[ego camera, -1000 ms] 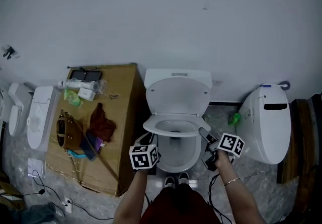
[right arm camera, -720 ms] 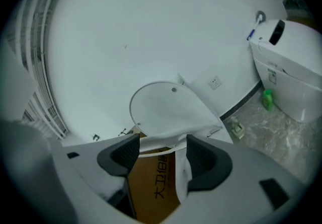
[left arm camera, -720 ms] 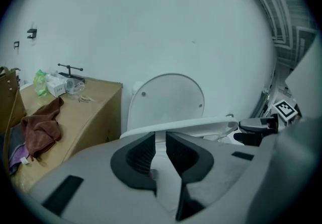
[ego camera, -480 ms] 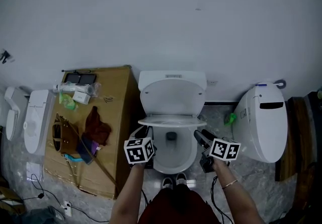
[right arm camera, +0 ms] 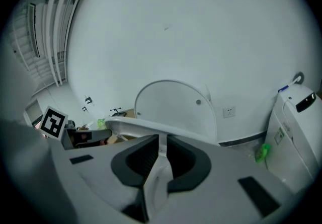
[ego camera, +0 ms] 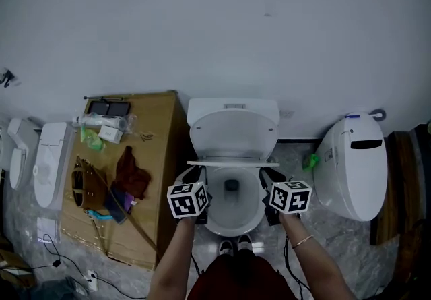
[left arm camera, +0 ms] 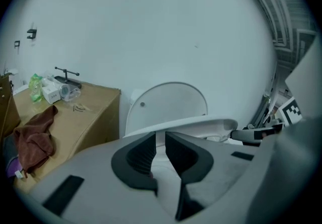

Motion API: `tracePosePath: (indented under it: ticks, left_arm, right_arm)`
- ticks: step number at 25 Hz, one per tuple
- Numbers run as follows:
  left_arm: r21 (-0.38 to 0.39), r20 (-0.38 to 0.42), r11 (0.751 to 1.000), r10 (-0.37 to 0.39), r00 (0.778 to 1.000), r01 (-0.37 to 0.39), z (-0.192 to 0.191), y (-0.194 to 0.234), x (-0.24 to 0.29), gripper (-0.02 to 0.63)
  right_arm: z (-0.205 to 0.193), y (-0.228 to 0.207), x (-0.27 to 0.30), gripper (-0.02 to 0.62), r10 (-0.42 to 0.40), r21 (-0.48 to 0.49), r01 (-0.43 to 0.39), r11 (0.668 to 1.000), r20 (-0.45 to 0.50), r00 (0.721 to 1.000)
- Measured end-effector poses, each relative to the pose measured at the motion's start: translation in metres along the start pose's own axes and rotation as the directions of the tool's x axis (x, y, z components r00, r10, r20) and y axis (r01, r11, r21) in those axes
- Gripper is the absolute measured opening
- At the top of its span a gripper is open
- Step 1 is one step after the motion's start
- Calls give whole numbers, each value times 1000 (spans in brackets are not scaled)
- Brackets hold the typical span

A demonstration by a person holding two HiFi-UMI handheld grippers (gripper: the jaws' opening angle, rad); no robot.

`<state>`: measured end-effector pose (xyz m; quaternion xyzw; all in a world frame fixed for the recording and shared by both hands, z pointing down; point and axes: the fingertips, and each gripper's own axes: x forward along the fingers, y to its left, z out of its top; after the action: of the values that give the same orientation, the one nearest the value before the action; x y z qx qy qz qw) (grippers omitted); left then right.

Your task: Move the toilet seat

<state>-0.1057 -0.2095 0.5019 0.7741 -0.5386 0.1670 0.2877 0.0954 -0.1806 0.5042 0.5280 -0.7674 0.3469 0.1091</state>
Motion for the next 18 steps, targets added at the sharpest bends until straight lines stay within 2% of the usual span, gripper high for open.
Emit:
tracePosePath:
  ticks: [8, 14, 18]
  left_arm:
    - [29, 23, 1000, -4, 1000, 4, 18, 1, 13, 74]
    - [62, 33, 998, 12, 999, -14, 30, 2, 30, 74]
    - [57, 45, 998, 21, 999, -23, 39, 1, 42, 74]
  right_arm:
    - [17, -6, 15, 60, -45, -48, 46, 998, 16, 999]
    - [31, -10, 30, 57, -65, -127, 65, 990, 3, 998]
    - [37, -15, 39, 55, -76, -162, 76, 984, 6, 997]
